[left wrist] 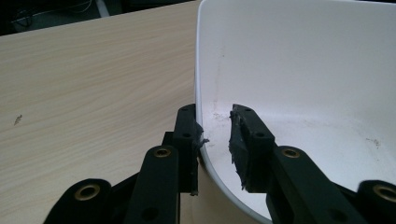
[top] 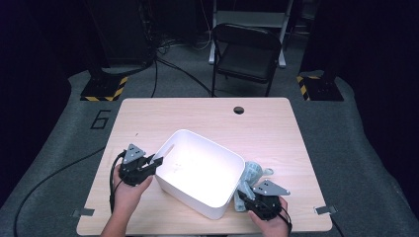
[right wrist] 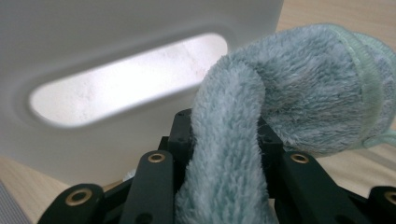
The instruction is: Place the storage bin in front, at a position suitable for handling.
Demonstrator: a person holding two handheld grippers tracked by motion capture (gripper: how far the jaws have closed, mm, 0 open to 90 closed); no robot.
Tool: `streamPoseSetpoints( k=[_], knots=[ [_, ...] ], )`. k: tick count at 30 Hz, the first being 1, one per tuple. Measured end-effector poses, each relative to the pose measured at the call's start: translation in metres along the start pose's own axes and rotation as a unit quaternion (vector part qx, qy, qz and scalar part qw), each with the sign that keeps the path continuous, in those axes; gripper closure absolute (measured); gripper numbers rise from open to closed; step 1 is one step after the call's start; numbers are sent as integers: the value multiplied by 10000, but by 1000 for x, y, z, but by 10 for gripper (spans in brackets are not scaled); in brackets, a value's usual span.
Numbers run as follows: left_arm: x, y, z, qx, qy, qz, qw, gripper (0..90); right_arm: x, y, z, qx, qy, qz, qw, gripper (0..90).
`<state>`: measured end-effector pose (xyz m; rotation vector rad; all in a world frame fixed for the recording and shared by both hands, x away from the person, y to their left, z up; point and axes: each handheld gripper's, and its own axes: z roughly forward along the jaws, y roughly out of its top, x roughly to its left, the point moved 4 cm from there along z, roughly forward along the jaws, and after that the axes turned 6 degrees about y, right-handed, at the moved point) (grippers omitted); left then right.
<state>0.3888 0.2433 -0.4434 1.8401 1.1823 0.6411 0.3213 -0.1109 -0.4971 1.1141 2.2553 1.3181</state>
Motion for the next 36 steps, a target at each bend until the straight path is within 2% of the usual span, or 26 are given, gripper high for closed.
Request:
streamPoseSetpoints(
  k=[7,11,15,21,28,31,36],
  knots=[
    [0,0,0,9,-3,3,10000,717,11,24,-26,-479,61,-165,9987,671],
    [0,0,0,8,3,7,10000,715,13,30,-32,-560,56,-273,9980,671],
    [-1,0,0,1,7,3,10000,713,10,24,-26,-431,81,-260,9987,674],
    [-1,0,1,8,1,-1,10000,711,7,10,-11,-3,143,-262,9996,676],
    [-1,0,1,8,4,0,10000,710,2,-9,7,344,271,-6,9990,676],
    [-1,0,1,7,0,-7,10000,708,1,-15,13,488,280,27,9984,676],
    [-1,0,1,6,-7,-13,10000,699,2,-14,10,445,306,14,9985,676]
  ],
)
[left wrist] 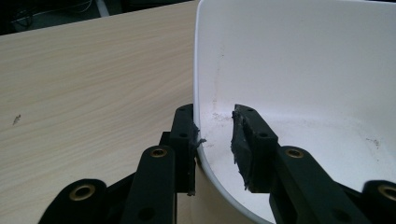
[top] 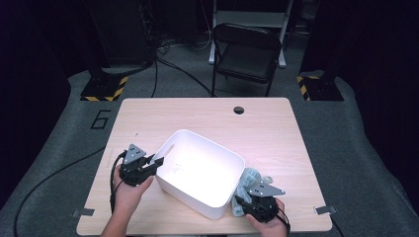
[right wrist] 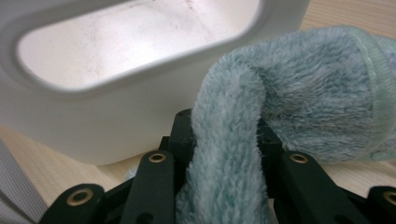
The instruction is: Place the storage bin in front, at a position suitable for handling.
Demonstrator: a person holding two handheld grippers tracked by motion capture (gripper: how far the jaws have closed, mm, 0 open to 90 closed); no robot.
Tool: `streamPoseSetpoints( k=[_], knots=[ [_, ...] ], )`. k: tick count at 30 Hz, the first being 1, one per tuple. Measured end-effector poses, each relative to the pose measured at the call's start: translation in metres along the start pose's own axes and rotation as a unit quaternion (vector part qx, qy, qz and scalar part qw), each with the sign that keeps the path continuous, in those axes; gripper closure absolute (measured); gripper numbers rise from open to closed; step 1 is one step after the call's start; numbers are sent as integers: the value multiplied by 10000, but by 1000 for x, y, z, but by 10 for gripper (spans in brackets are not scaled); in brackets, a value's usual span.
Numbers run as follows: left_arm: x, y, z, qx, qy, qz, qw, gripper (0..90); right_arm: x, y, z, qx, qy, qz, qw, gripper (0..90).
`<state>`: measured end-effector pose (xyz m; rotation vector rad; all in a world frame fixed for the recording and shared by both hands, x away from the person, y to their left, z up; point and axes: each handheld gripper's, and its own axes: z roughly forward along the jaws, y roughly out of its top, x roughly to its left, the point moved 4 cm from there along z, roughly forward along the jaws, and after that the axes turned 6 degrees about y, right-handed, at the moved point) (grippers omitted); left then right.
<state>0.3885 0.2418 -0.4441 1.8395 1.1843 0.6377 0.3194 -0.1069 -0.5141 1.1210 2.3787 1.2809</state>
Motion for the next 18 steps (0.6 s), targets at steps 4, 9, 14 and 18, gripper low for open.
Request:
streamPoseSetpoints(
  k=[4,9,14,18],
  knots=[
    [0,0,0,1,1,-2,10000,699,6,5,-6,-114,-21,-63,9999,676],
    [0,0,0,-1,-5,-6,10000,693,15,17,-20,-359,-51,-153,9992,675],
    [-1,0,0,-9,1,-11,10000,693,25,29,-36,-579,-32,-266,9980,675],
    [-1,0,0,-7,2,-8,10000,693,29,35,-44,-701,-23,-315,9970,675]
  ],
)
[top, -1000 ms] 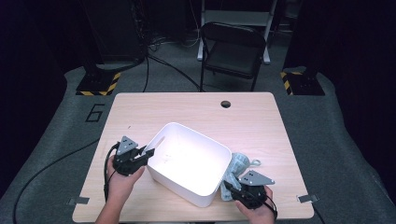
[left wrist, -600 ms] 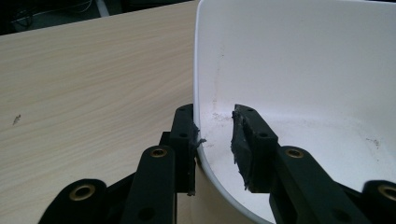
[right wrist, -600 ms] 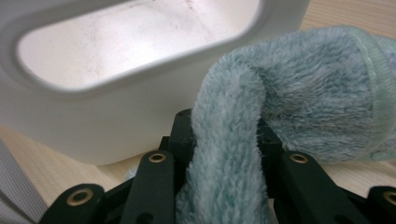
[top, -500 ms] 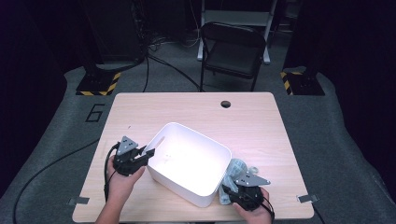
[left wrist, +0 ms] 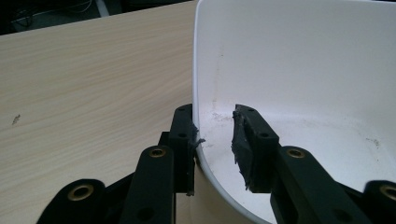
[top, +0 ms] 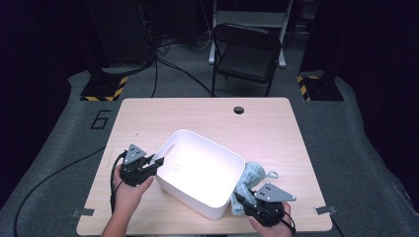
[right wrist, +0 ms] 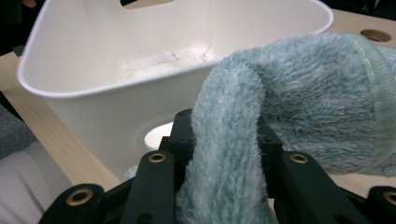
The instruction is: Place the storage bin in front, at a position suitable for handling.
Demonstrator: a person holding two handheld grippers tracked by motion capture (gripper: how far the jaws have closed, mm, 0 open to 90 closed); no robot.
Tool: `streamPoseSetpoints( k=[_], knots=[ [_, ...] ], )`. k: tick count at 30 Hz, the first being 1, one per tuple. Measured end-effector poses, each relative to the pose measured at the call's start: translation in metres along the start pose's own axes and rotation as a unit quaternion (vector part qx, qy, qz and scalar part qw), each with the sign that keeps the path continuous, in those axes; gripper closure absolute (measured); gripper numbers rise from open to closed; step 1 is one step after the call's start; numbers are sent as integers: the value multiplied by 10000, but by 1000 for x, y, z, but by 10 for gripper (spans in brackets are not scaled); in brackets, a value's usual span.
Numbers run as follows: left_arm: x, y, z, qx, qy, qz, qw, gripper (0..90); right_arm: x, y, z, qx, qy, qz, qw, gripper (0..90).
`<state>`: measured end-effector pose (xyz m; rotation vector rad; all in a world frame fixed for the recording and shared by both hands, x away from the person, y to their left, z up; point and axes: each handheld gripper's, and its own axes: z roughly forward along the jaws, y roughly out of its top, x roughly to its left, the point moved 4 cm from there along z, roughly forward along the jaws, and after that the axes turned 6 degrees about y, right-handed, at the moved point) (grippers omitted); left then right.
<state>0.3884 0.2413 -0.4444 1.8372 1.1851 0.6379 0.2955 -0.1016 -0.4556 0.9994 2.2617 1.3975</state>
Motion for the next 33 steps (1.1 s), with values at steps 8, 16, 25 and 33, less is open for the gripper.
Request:
streamPoseSetpoints(
  k=[8,16,25,33],
  knots=[
    [0,0,0,-2,12,6,10000,693,2,3,-2,-61,5,-104,9999,676],
    [0,0,1,-31,43,5,10000,691,-1,-6,6,116,59,-84,9999,679],
    [0,0,1,-34,41,4,10000,690,-9,-20,17,482,139,-51,9987,681],
    [0,0,1,-33,43,4,10000,689,-16,-41,34,875,302,85,9957,681]
  ],
)
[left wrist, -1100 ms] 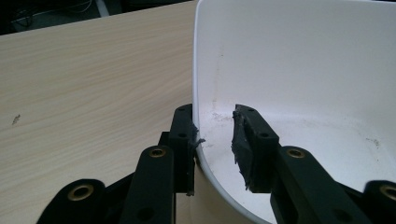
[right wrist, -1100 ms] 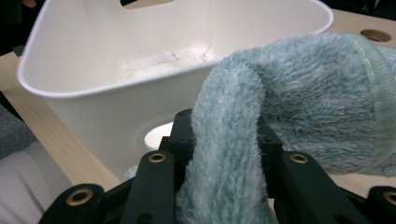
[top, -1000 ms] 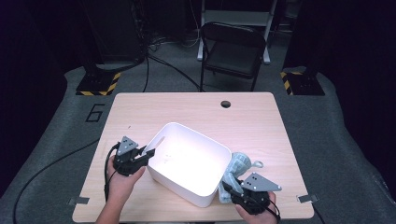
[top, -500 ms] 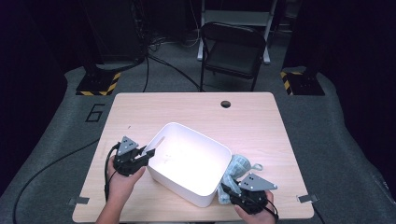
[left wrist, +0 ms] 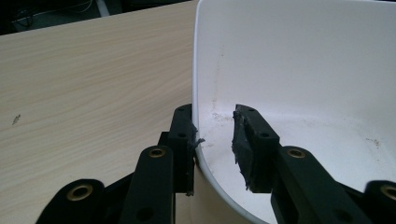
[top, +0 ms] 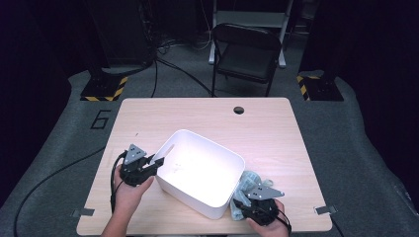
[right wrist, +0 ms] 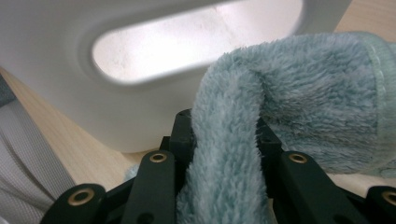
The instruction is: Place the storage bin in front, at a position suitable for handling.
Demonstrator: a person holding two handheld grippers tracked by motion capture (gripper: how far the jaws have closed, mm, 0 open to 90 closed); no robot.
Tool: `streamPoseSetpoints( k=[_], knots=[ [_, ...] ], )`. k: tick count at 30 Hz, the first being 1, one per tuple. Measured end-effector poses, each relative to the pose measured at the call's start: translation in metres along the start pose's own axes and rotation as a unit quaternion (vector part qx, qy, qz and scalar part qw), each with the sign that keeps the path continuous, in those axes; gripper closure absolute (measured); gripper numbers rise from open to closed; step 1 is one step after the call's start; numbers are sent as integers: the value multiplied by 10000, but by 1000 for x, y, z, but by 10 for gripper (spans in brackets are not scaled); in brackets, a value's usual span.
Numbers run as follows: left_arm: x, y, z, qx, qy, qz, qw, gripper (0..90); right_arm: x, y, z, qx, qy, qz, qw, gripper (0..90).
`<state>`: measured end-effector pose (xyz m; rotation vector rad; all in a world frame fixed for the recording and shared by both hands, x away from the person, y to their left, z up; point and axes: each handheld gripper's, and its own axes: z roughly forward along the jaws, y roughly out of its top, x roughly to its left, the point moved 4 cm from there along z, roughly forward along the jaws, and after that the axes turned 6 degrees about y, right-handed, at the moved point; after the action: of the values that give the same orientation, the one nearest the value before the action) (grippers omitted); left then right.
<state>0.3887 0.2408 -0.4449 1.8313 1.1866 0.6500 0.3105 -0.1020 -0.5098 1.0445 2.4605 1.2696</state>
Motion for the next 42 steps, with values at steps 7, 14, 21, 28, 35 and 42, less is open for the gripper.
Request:
streamPoseSetpoints(
  k=[7,14,21,28,35,42],
  knots=[
    [0,0,0,9,-4,4,10000,688,-3,-5,7,113,-39,41,9999,681],
    [0,0,0,-3,0,-1,10000,685,2,5,-4,-126,-115,-56,9998,681],
    [0,0,0,53,0,38,10000,676,4,17,-15,-604,-225,23,9979,684],
    [2,-1,1,51,49,-10,10000,658,-5,22,-7,-676,-281,20,9973,684],
    [4,-1,1,30,46,-51,10000,649,-11,19,-1,-640,-230,76,9977,684],
    [4,-1,2,50,24,-59,10000,643,-10,9,1,-427,-150,69,9990,683]
  ],
)
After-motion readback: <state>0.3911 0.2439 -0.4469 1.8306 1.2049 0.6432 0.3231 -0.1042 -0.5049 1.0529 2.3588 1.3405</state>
